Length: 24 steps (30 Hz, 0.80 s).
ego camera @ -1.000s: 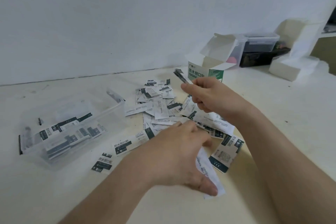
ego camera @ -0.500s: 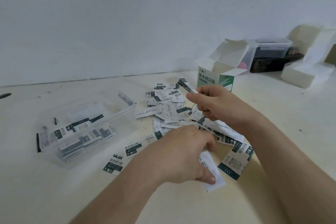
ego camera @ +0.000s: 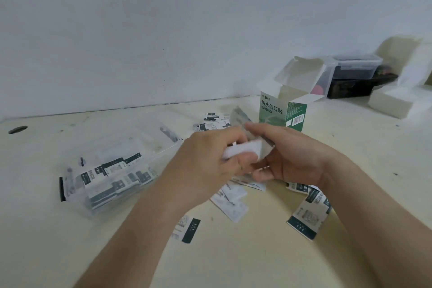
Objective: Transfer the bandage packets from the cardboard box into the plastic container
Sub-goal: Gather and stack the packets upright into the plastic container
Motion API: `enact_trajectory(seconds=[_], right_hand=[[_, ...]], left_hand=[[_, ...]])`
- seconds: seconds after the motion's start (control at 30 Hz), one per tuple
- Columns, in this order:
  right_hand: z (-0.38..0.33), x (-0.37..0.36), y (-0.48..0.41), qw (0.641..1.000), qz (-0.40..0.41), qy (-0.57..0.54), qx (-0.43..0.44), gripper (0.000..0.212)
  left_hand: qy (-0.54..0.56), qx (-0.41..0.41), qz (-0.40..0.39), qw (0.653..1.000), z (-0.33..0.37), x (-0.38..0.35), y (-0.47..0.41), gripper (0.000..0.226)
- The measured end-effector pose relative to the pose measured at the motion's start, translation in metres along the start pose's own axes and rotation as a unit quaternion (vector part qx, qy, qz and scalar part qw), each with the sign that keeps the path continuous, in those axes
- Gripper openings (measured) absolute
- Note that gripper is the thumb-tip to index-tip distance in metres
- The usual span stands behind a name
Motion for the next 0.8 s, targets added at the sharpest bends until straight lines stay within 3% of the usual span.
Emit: enact_trajectory(seconds=[0.13,0.33,0.43,0.53,0.63,0.8], right_hand=[[0.006,-0.006,-0.001,0.996,-0.04,0.072,-0.025,0.041],[0.008,-0.007,0.0,0.995,-0.068,0.074,-0.025,0.031],[0.007,-0.008,0.0,0.994,-0.081,0.072,-0.021,0.034],[0.004,-0.007,0.001,0.993,-0.069,0.091,-0.011,0.044],[0.005,-0.008,-0.002,0.995,-0.032,0.095,0.004,0.054],[-0.001,-0.004,-0.009,0.989,0.056,0.103,0.093,0.043]], left_hand=[[-0.091,0.007,-0.045,0.995,-0.013,-0.009,0.002,0.002],[-0.048,0.026,0.109,0.993,-0.015,0.003,0.0,0.039],[-0.024,0.041,0.124,0.991,-0.017,0.006,0.001,0.056],[0.025,0.025,0.086,0.996,-0.019,-0.002,-0.001,0.043],[0.005,0.004,0.115,0.993,-0.019,0.0,-0.001,0.03],[-0.045,-0.001,0.158,0.986,-0.025,0.014,-0.002,0.022]])
Point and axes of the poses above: each hand's wrist, its own y-axis away from the middle knuckle, its own x-axis out of the back of the hand, z = x × y, the point moved 5 cm from there along -y, towards the middle knuckle, and after that the axes turned 1 degree about -y, right-handed, at the moved point
